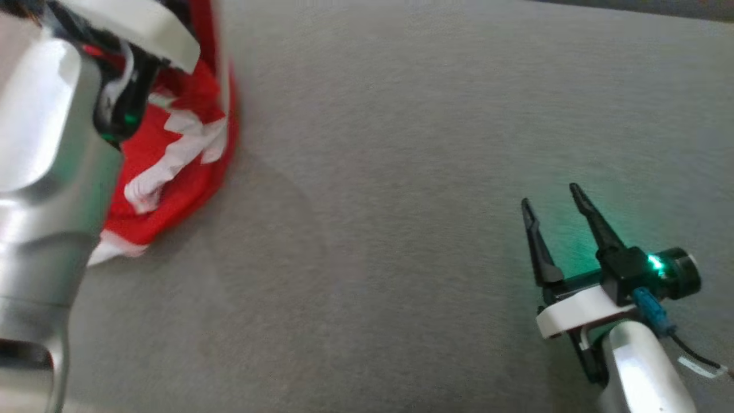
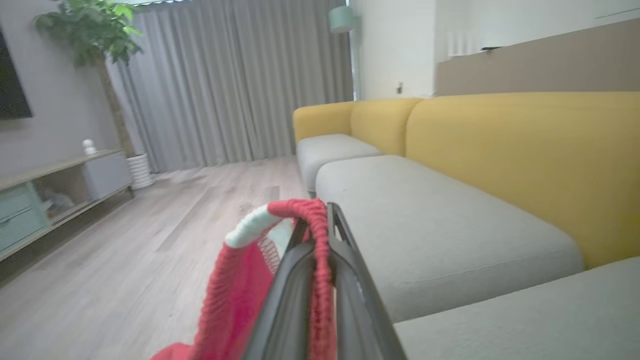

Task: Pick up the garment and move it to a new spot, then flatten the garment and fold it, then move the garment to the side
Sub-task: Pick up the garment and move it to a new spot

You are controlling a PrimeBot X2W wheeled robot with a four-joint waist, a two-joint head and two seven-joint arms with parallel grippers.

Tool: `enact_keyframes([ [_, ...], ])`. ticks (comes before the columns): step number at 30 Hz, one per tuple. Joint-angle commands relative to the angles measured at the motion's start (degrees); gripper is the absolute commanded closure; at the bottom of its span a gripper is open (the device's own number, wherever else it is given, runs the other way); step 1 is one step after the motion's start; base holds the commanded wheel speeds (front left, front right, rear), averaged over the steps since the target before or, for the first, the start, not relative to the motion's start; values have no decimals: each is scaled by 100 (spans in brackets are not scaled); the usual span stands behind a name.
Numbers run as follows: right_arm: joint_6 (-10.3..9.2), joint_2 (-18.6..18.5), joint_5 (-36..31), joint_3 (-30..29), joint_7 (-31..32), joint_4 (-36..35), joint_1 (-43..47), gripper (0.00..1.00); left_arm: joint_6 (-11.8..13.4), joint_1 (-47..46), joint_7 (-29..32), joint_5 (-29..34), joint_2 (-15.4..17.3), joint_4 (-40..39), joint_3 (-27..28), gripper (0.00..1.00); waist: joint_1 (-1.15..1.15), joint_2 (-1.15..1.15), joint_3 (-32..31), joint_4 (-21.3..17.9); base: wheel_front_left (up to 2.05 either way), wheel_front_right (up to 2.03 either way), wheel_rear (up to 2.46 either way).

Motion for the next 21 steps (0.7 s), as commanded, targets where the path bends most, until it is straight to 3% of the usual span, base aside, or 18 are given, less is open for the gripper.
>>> enact_keyframes([
  [1, -4, 88, 91, 172, -13, -112, -150, 0, 9, -408, 147, -77, 352, -370, 105, 100, 0, 0, -478, -792, 0, 0, 0],
  [7, -4, 185, 475, 407, -13, -147, -158, 0, 9, -772, 681, -188, 520, -1039, -103, 100, 0, 0, -712, -2016, 0, 0, 0],
  [12, -4, 189, 1004, 600, -13, -255, -126, 0, 9, -1020, 890, -193, 420, -1244, -313, 100, 0, 0, -701, -2830, 0, 0, 0],
  [17, -4, 189, 1292, 641, -13, -320, -158, 0, 9, -1045, 847, -399, 179, -1240, -443, 100, 0, 0, -564, -3333, 0, 0, 0],
  [21, -4, 190, 1510, 703, -13, -369, -185, 0, 9, -340, 835, -680, 304, -1426, -800, 100, 0, 0, -447, -3591, 0, 0, 0],
])
